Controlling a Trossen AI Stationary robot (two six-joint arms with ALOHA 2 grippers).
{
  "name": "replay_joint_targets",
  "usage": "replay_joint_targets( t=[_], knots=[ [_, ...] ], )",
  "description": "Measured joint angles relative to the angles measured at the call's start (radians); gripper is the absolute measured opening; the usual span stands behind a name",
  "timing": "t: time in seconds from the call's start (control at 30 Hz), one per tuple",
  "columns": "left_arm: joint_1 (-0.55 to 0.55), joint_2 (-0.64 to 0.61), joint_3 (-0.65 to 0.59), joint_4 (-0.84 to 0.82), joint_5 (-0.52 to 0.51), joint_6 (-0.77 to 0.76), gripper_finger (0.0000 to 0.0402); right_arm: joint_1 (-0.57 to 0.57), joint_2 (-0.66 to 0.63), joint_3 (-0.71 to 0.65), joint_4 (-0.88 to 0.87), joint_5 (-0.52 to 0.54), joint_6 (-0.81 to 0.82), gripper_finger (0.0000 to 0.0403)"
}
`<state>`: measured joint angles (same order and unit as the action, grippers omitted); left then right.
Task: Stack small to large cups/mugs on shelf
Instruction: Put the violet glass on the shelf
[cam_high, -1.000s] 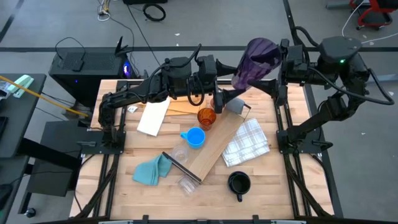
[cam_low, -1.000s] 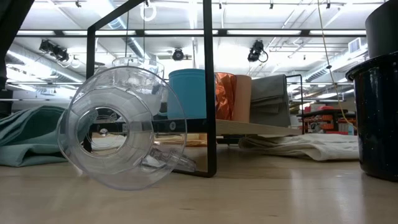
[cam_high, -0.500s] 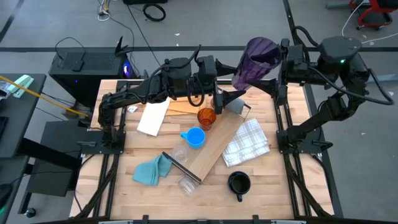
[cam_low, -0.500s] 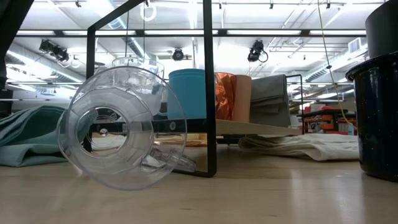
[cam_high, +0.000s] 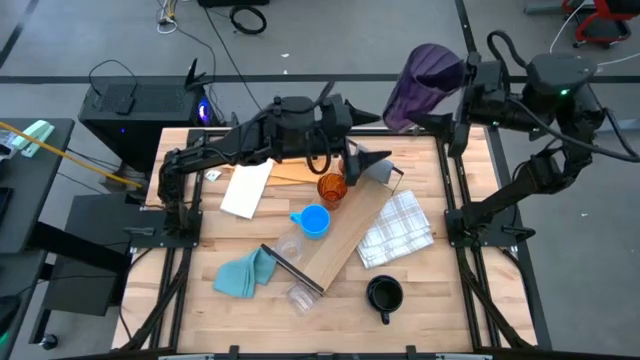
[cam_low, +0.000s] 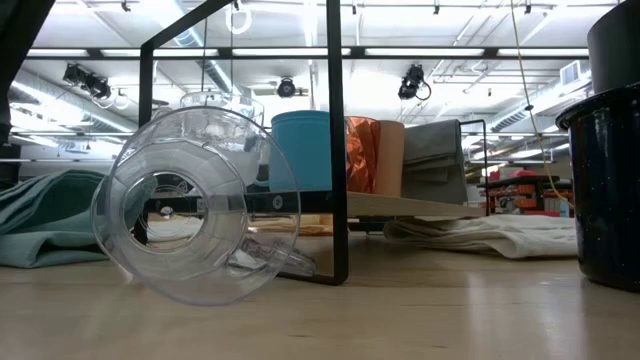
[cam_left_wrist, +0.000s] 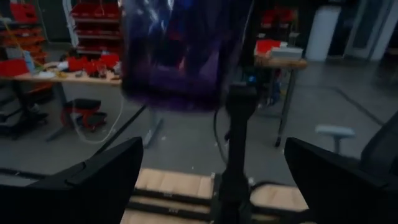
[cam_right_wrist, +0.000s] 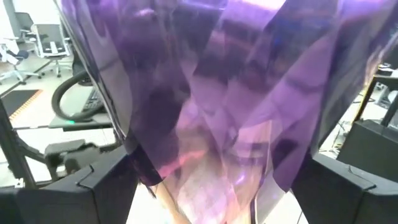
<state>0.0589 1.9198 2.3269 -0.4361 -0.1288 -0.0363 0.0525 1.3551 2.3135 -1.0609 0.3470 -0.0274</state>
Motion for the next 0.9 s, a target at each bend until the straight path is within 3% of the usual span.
replay_joint_targets(
  t=[0.27, 0.9],
  knots=[
    [0.06, -0.048, -0.001, -0.072, -0.078, 0.081, 0.0399, 0.002, -0.001, -0.003, -0.115, -0.007, 0.072, 0.0355],
    [0.217, -0.32, 0.001, -0.145, -0.089, 0.14, 0.0399, 0.002, 0.063, -0.015, -0.131, 0.022, 0.082, 0.0356]
  ],
)
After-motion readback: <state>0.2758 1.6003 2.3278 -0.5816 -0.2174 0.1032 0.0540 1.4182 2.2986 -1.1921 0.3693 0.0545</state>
